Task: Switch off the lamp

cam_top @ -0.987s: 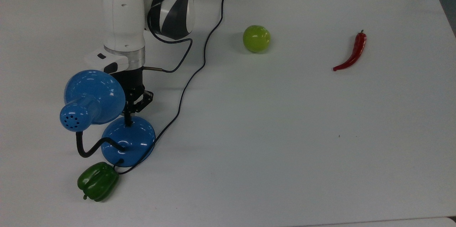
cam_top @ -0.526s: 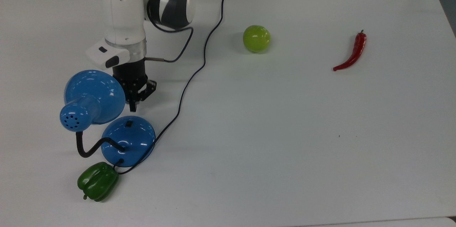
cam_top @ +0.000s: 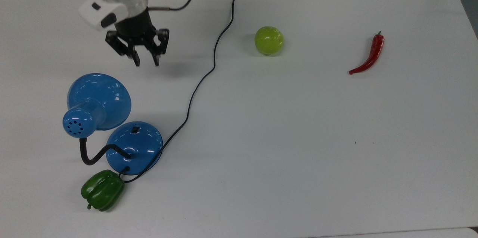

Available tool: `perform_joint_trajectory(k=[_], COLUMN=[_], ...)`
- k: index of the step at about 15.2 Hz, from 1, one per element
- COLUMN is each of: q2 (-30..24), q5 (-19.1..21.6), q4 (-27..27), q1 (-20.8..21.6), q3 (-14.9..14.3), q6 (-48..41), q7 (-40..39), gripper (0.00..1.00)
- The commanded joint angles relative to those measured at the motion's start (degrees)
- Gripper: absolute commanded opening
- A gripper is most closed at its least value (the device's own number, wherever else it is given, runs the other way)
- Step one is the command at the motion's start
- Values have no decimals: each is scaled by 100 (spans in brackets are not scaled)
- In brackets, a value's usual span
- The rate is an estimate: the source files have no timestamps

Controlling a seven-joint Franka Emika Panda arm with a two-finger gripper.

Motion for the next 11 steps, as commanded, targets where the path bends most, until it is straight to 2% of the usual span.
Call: perform_joint_trajectory(k=[1,3,6,11], q2=[-795,-1155,-1393,-1578], q5=[31,22,22,40], q4=[-52,132,413,1212], q1=[27,44,106,343], q3=[-47,-56,-56,41], q6=[-1310,-2068,-2596,-3835], q7=[80,719,1695,2294], gripper=[100,100,100,100])
